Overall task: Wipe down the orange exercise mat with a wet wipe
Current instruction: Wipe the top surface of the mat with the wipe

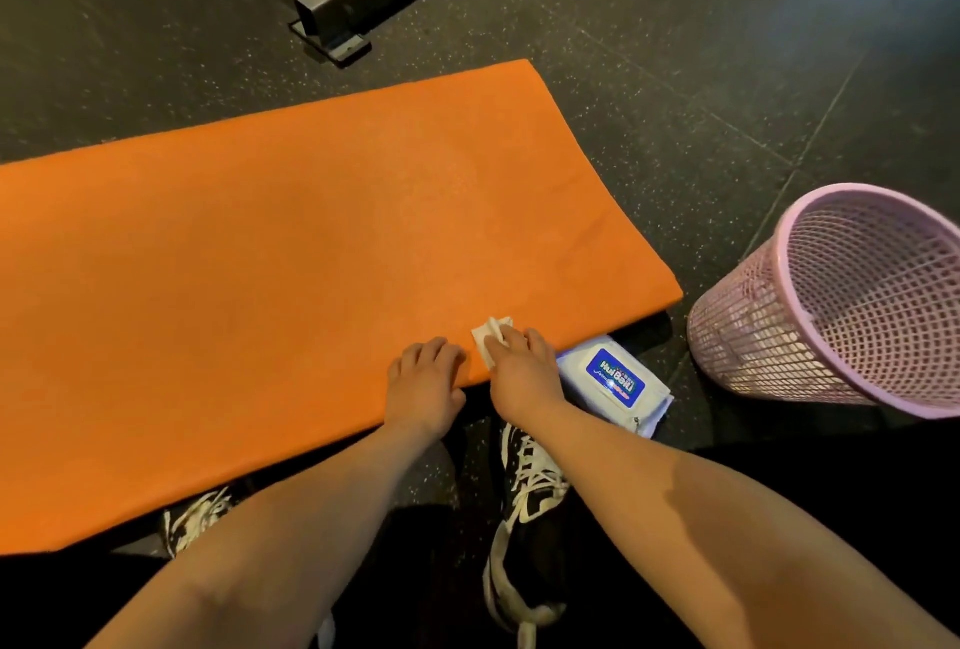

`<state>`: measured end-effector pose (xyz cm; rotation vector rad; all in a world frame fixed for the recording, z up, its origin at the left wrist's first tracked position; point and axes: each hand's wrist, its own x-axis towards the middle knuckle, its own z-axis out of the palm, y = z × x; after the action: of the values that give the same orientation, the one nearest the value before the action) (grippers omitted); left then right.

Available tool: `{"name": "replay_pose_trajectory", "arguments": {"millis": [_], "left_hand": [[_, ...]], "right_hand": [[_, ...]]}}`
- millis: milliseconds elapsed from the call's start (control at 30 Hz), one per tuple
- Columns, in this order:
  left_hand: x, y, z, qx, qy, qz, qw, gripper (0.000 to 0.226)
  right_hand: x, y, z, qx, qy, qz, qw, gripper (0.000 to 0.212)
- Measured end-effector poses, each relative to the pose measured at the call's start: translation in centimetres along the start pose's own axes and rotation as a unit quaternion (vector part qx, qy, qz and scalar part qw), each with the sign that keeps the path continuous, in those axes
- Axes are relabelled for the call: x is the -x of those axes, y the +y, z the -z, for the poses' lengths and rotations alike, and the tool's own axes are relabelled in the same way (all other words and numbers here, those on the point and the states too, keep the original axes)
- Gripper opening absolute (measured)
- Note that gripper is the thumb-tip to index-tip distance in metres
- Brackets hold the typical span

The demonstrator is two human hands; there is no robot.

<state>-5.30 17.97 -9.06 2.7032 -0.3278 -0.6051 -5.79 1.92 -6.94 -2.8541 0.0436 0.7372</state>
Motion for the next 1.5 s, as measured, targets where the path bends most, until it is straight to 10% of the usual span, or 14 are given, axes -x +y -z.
{"name": "replay_pose_trajectory", "arguments": {"millis": [633, 833, 1067, 1267, 1500], "left_hand": [[3.8, -4.8, 7.0, 0.107, 0.086, 0.182, 0.974, 0.019], [4.7, -5.9, 5.8, 0.091, 0.09, 0.183, 0.975, 0.039], [4.4, -6.8, 4.9, 0.065, 0.033, 0.133, 0.988, 0.051], [2.6, -5.6, 3.6, 0.065, 0.017, 0.112, 0.991, 0.055], [0.7, -2.7, 2.9, 0.085, -0.012, 0.142, 0.986, 0.049]], "right_hand": [[0.8, -8.6, 1.6, -0.118, -0.003, 0.098, 0.988, 0.043], [0.1, -10.8, 0.8, -0.072, -0.044, 0.138, 0.987, 0.045], [-1.3, -7.4, -0.5, -0.044, 0.021, -0.014, 0.999, 0.058], [-0.9, -7.9, -2.5, -0.067, -0.014, 0.167, 0.984, 0.053], [-2.0, -3.7, -2.7, -0.093, 0.058, 0.014, 0.994, 0.053]]}}
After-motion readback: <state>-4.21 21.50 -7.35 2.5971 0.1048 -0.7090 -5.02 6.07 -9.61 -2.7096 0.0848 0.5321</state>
